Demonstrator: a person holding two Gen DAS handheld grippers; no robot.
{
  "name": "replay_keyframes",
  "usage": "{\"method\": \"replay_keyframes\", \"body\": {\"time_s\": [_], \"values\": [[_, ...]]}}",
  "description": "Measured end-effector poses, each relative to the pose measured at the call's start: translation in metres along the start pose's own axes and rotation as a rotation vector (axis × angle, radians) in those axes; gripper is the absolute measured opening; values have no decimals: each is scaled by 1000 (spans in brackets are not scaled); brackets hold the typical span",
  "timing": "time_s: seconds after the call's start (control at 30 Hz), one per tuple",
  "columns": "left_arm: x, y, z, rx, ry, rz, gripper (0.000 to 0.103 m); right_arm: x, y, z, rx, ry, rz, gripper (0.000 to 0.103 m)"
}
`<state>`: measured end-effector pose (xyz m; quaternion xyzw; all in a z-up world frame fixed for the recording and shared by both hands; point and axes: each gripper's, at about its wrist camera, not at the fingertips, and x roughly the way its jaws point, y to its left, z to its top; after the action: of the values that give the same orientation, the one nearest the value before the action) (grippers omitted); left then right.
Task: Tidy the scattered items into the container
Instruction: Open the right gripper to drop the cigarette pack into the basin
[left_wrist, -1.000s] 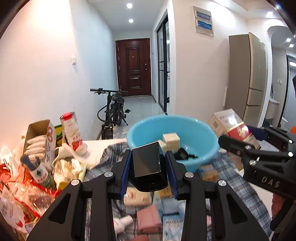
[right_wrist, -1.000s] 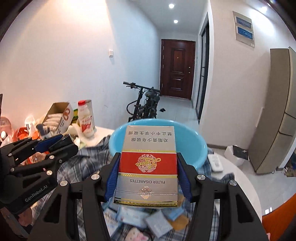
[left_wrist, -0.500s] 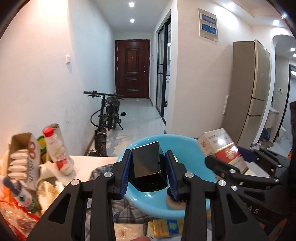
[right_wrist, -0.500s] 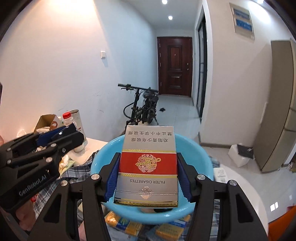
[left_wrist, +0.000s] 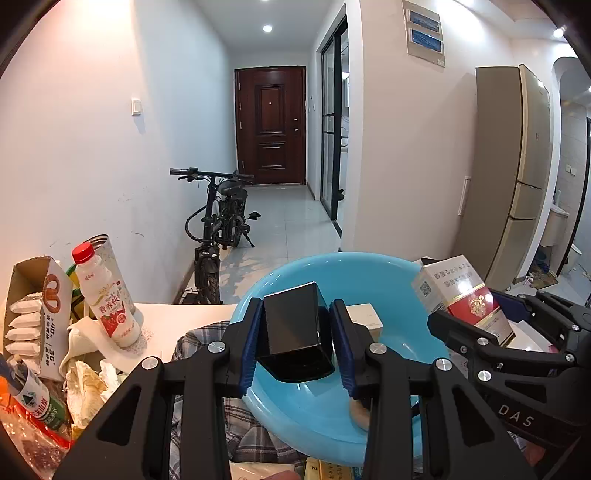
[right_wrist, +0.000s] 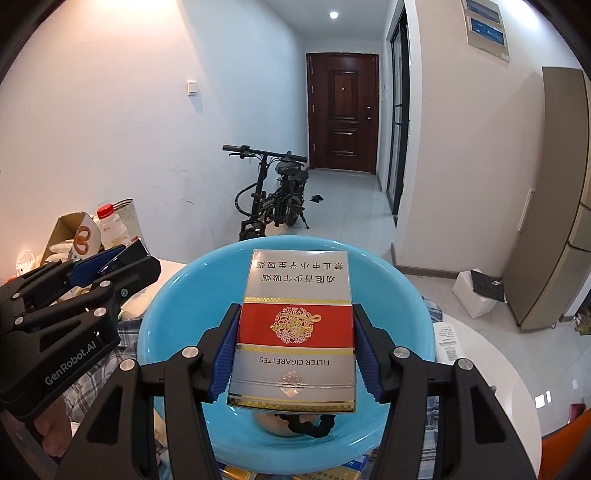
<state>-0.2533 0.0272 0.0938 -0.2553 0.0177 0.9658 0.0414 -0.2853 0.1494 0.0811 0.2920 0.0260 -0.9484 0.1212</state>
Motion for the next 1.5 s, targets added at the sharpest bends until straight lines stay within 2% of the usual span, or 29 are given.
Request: {"method": "replay_keyframes", "body": {"time_s": [0.27, 0.4, 0.5, 0.7, 0.83, 1.5], "values": [[9, -2, 0, 12, 16, 18, 35, 2, 2, 1, -6, 0, -7, 59], [7, 0, 2, -15, 30, -26, 35, 3, 2, 1, -6, 4, -4, 59], [3, -2, 1, 5, 8, 8, 35, 3, 2, 1, -8, 6, -3, 59], [-2, -2, 2, -15, 11, -45, 35, 3, 3, 0, -10, 5, -2, 59], [-2, -6, 1, 2, 1, -18, 35, 3, 4, 0, -9, 2, -4, 59], [-1, -5, 1, -2, 4, -13, 35, 4, 7, 1, -21, 11, -12, 59]]}}
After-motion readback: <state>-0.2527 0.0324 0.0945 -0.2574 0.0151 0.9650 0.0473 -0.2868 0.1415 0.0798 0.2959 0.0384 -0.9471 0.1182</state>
